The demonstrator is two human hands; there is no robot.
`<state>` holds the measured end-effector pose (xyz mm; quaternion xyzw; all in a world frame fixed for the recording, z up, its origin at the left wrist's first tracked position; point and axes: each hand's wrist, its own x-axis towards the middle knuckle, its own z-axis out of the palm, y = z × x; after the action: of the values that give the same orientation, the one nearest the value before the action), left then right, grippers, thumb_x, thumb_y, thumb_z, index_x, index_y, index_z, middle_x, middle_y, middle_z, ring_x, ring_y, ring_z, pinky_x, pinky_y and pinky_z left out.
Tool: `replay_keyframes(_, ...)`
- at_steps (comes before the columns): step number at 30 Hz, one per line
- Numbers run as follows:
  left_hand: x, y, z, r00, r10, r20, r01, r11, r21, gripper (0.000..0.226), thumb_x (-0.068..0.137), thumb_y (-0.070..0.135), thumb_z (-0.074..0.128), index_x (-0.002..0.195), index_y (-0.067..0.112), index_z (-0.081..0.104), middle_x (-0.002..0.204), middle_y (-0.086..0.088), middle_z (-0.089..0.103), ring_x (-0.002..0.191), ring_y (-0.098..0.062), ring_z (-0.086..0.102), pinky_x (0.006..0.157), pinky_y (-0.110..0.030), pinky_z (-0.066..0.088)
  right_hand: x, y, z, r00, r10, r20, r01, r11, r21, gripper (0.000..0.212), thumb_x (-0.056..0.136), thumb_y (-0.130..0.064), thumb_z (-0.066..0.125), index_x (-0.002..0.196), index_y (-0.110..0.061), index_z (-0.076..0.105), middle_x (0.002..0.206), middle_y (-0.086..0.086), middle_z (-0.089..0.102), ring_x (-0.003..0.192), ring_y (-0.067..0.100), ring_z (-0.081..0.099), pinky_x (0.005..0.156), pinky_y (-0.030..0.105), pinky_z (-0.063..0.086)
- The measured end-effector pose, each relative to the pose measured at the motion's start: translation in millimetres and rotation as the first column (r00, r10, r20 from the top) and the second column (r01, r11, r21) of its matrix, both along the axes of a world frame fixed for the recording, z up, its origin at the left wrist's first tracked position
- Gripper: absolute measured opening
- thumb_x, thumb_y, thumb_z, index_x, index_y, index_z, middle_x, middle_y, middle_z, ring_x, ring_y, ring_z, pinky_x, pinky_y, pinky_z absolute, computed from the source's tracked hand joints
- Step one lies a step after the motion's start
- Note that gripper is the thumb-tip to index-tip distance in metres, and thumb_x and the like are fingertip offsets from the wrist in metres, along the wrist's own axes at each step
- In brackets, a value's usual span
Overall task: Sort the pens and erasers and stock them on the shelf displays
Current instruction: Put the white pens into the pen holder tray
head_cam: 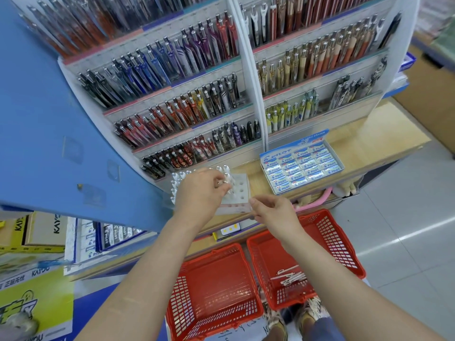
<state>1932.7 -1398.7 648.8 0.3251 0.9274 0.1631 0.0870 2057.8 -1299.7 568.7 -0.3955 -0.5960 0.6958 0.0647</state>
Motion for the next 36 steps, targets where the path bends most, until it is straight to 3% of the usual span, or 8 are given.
replay_keyframes(5, 16, -12, 19, 0.999, -0.038, -0.029, 0.044, 0.959, 0.280, 0.027, 0.094, 0.028, 0.056, 0.074, 0.015, 0.069, 0.064, 0.004, 0.064, 0.061, -0.014, 0.054, 0.063, -0.037, 0.044, 40, 32, -3, 0.992, 0.096, 0.078, -0.101, 0.992, 0.073, 0.010, 0.089, -0.003, 0.060, 0.084, -0.010, 0.066, 0.067, 0.008, 0.061, 0.056, 0.014, 0.059, 0.058, 0.027, 0.050)
replay_keyframes(8, 38, -17, 21, 0.994, -0.105, -0.033, 0.109, 0.904, 0.414, 0.023, 0.093, 0.021, 0.057, 0.075, 0.011, 0.068, 0.063, 0.001, 0.063, 0.060, -0.016, 0.055, 0.059, -0.037, 0.045, 79, 55, -13, 0.965, 0.159, 0.209, -0.196, 0.965, 0.174, 0.012, 0.084, -0.001, 0.060, 0.085, -0.011, 0.066, 0.067, 0.015, 0.066, 0.059, 0.022, 0.059, 0.061, 0.035, 0.049)
replay_keyframes(12, 79, -16, -16, 0.970, -0.240, -0.025, 0.227, 0.872, 0.434, 0.015, 0.088, 0.022, 0.057, 0.086, 0.015, 0.071, 0.078, 0.012, 0.065, 0.070, -0.001, 0.055, 0.068, -0.014, 0.044, 137, 81, -33, 0.899, 0.194, 0.393, -0.302, 0.924, 0.235, 0.013, 0.085, -0.003, 0.062, 0.088, -0.015, 0.067, 0.065, 0.000, 0.065, 0.059, 0.011, 0.058, 0.059, 0.016, 0.044)
replay_keyframes(15, 110, -17, -77, 0.954, -0.278, 0.108, 0.240, 0.930, 0.278, 0.013, 0.084, 0.019, 0.062, 0.094, 0.020, 0.071, 0.089, 0.012, 0.067, 0.084, 0.000, 0.055, 0.078, -0.007, 0.036, 174, 93, -65, 0.828, 0.222, 0.515, -0.390, 0.888, 0.244, 0.014, 0.086, -0.010, 0.064, 0.088, -0.023, 0.067, 0.077, -0.009, 0.066, 0.072, 0.011, 0.060, 0.071, 0.021, 0.043)
replay_keyframes(19, 147, -21, -191, 0.926, -0.174, 0.337, 0.187, 0.982, -0.006, 0.018, 0.084, 0.015, 0.062, 0.096, 0.027, 0.070, 0.091, 0.010, 0.067, 0.086, -0.013, 0.064, 0.080, -0.027, 0.049, 208, 105, -134, 0.754, 0.275, 0.596, -0.467, 0.863, 0.193, 0.012, 0.086, -0.014, 0.064, 0.090, -0.025, 0.068, 0.074, -0.011, 0.065, 0.077, 0.015, 0.063, 0.067, 0.021, 0.044)
replay_keyframes(23, 178, -13, -329, 0.905, -0.044, 0.424, 0.138, 0.971, -0.195, 0.022, 0.082, 0.014, 0.058, 0.096, 0.027, 0.070, 0.095, 0.003, 0.069, 0.088, -0.022, 0.066, 0.079, -0.033, 0.051, 226, 117, -251, 0.705, 0.338, 0.623, -0.569, 0.794, 0.214, 0.015, 0.084, -0.012, 0.064, 0.092, -0.024, 0.069, 0.079, -0.009, 0.064, 0.081, 0.015, 0.063, 0.071, 0.022, 0.040)
replay_keyframes(30, 218, 7, -595, 0.889, -0.106, 0.446, 0.311, 0.854, -0.418, 0.025, 0.085, 0.020, 0.053, 0.108, 0.025, 0.062, 0.109, -0.003, 0.064, 0.103, -0.027, 0.061, 0.084, -0.034, 0.049, 229, 122, -508, 0.554, 0.508, 0.660, -0.811, 0.509, 0.288, 0.024, 0.082, -0.008, 0.058, 0.102, -0.009, 0.070, 0.101, 0.011, 0.071, 0.095, 0.032, 0.065, 0.082, 0.035, 0.048)
replay_keyframes(36, 229, 9, -772, 0.859, -0.277, 0.430, 0.493, 0.672, -0.552, 0.037, 0.082, 0.010, 0.053, 0.117, 0.021, 0.056, 0.117, -0.006, 0.058, 0.110, -0.028, 0.056, 0.091, -0.037, 0.046, 209, 91, -678, 0.342, 0.588, 0.733, -0.938, 0.261, 0.228, 0.036, 0.085, -0.017, 0.055, 0.120, -0.022, 0.062, 0.118, 0.007, 0.066, 0.109, 0.026, 0.061, 0.087, 0.029, 0.044)
